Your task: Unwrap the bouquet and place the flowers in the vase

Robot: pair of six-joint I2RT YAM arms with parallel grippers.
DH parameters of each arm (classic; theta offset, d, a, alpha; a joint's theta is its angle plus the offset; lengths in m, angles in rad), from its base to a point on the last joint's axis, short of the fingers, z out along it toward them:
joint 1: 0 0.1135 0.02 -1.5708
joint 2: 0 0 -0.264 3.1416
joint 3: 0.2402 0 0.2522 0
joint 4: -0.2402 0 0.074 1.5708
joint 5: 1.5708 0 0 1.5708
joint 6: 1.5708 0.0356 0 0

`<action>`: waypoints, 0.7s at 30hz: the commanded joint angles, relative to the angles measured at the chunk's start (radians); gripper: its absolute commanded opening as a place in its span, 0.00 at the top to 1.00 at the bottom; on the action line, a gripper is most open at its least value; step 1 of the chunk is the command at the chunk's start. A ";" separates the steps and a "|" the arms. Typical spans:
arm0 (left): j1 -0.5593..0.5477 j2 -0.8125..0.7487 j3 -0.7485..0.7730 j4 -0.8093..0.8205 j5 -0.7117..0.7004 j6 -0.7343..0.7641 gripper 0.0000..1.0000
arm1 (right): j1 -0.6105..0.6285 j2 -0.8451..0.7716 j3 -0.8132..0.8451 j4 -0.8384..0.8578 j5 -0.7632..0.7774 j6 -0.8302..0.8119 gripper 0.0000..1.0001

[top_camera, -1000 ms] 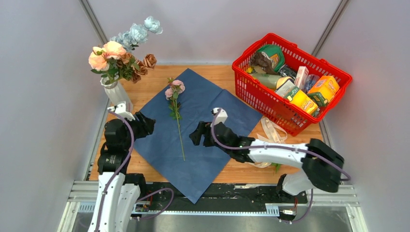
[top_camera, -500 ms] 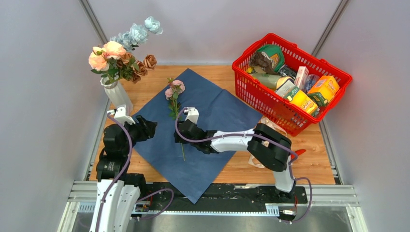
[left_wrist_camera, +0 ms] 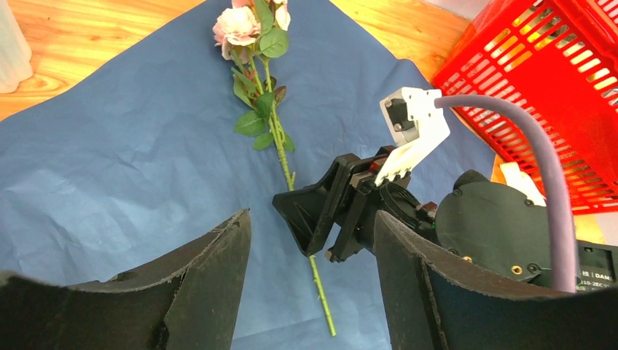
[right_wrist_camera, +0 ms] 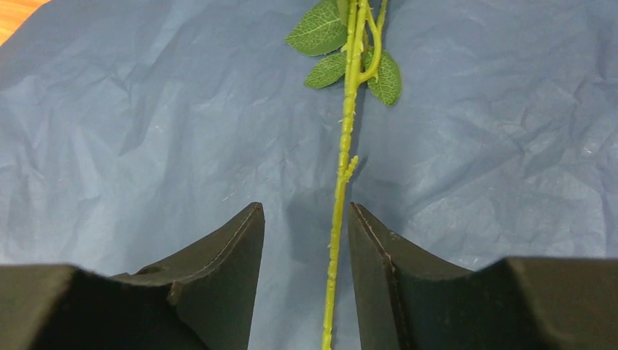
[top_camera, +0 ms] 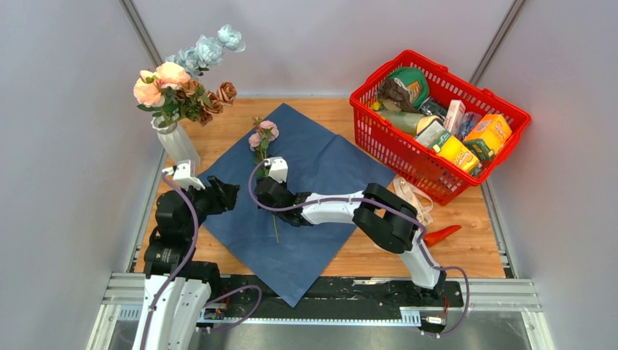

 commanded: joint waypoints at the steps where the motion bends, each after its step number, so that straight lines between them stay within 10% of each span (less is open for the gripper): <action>1: -0.005 -0.014 0.014 0.018 -0.020 -0.002 0.29 | -0.003 0.036 0.050 0.000 0.052 -0.034 0.52; 10: -0.007 -0.023 0.017 0.014 -0.042 -0.006 0.28 | -0.005 0.100 0.100 -0.024 0.083 -0.034 0.58; 21: -0.007 -0.014 0.034 -0.012 -0.052 -0.003 0.28 | -0.003 0.085 0.130 -0.043 0.091 -0.053 1.00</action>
